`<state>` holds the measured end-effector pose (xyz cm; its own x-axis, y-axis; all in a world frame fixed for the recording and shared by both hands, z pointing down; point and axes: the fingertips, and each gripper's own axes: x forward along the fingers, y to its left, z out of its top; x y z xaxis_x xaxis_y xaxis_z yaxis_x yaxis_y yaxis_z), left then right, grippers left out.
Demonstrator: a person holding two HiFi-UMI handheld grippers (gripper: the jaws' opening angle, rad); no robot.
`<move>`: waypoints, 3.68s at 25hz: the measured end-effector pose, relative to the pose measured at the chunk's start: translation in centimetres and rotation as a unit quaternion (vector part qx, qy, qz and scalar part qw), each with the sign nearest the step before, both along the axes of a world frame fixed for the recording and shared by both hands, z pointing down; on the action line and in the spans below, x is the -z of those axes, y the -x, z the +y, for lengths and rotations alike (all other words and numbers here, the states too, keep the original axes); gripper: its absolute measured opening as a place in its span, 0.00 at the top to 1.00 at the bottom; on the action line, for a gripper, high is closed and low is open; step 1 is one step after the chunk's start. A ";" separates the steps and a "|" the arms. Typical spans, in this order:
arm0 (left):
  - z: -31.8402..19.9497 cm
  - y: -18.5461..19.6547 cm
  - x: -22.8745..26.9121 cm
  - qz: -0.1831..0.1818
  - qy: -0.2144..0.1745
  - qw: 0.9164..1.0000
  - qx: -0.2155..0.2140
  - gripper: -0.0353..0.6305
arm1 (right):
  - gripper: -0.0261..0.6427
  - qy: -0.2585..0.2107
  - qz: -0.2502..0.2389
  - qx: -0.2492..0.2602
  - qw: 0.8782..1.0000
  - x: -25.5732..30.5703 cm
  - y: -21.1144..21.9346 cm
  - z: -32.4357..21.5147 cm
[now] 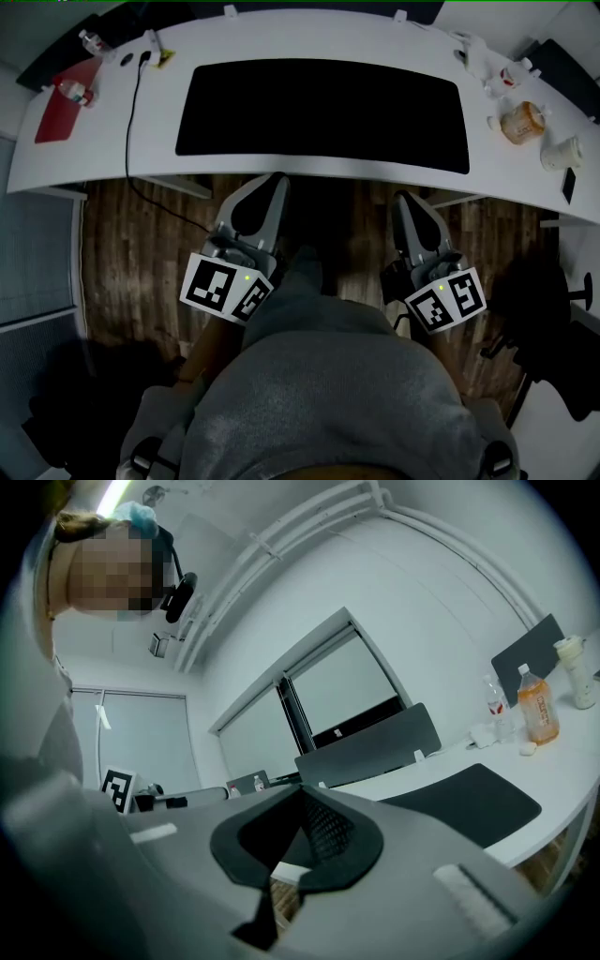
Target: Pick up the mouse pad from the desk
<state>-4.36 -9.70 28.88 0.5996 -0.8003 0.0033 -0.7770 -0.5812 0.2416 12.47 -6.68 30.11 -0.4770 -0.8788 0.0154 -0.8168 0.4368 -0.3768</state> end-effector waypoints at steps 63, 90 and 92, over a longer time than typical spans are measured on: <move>-20.7 1.8 -11.4 -0.162 0.115 0.980 0.006 0.51 | 0.46 0.127 0.161 0.048 0.978 -12.0 -4.6 -21.0; -21.0 4.7 -26.7 -0.312 0.331 0.890 -0.034 0.32 | 0.27 0.300 0.316 0.097 0.895 -24.8 -7.3 -22.7; -21.1 4.6 -26.5 -0.315 0.333 0.888 -0.034 0.32 | 0.26 0.299 0.329 0.097 0.890 -24.9 -7.2 -22.7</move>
<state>-8.94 -30.84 55.39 0.3582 -0.4571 0.8141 -0.8481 -0.5238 0.0791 19.71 -29.36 55.05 -0.3334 -0.5206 0.7860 -0.8776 0.4760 -0.0570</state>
